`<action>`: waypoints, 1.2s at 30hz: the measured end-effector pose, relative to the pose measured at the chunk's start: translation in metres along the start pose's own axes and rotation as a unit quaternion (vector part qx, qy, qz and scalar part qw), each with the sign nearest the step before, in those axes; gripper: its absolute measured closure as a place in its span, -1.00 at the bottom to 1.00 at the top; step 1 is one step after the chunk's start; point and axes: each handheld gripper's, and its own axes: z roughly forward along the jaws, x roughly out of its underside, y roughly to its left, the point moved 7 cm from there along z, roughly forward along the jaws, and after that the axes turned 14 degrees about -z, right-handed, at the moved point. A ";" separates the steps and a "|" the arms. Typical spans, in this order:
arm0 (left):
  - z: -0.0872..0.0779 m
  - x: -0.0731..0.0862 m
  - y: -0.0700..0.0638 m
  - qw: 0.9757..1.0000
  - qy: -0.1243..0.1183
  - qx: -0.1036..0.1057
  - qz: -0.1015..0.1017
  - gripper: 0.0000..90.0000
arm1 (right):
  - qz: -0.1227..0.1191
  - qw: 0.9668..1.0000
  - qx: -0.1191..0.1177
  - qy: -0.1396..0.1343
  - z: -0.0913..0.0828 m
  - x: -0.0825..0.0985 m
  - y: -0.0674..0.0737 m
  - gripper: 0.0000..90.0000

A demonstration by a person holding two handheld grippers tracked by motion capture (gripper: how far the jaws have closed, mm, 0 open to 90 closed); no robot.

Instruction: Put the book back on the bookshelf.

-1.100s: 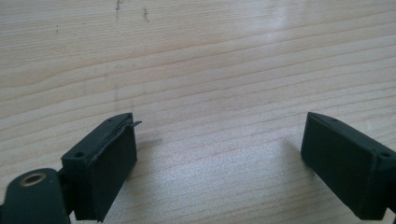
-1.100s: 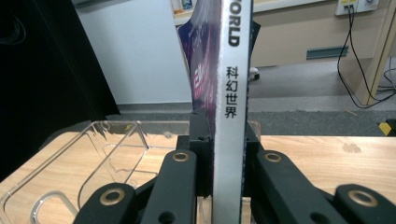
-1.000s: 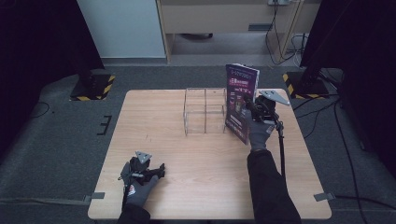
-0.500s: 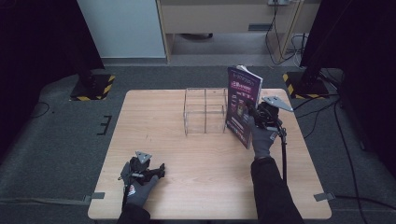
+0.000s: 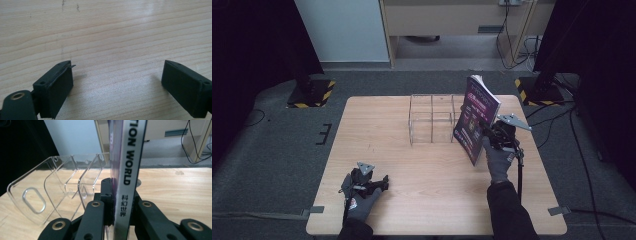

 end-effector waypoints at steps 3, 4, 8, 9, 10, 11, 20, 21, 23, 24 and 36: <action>0.000 0.000 0.000 1.000 0.000 0.000 0.000 -0.79 | -0.002 1.000 -0.005 0.010 -0.003 0.002 0.001 0.81; 0.000 0.000 0.000 1.000 0.000 0.000 0.000 -0.79 | -0.004 1.000 -0.007 0.014 -0.005 0.002 0.002 0.81; 0.000 0.000 0.000 1.000 0.000 0.000 0.000 -0.79 | -0.014 1.000 -0.011 0.025 -0.010 0.005 0.002 0.80; 0.000 0.000 0.000 1.000 0.000 0.000 0.000 -0.79 | -0.012 0.999 -0.013 0.026 -0.011 0.006 0.001 0.80; 0.000 0.000 0.000 1.000 0.000 0.000 0.000 -0.79 | -0.011 0.999 -0.015 0.026 -0.012 0.006 0.001 0.80; 0.000 0.000 0.000 1.000 0.000 0.000 0.000 -0.79 | -0.010 0.999 -0.016 0.028 -0.013 0.007 0.001 0.80; 0.000 0.000 0.000 1.000 0.000 -0.001 0.000 -0.79 | -0.007 0.999 -0.028 0.021 -0.024 0.011 0.001 0.75; 0.000 0.000 0.000 1.000 0.000 0.000 0.000 -0.79 | -0.007 0.999 -0.027 0.020 -0.024 0.012 0.000 0.74; 0.000 0.000 0.000 1.000 0.000 0.000 0.000 -0.79 | -0.001 0.999 -0.029 0.016 -0.024 0.011 0.000 0.69; 0.000 0.000 0.000 1.000 0.000 -0.001 0.000 -0.79 | 0.002 0.999 -0.030 0.013 -0.025 0.011 -0.001 0.65; 0.001 0.000 0.000 1.000 0.001 0.000 -0.001 -0.81 | 0.001 1.000 -0.014 0.008 -0.027 0.003 -0.002 0.82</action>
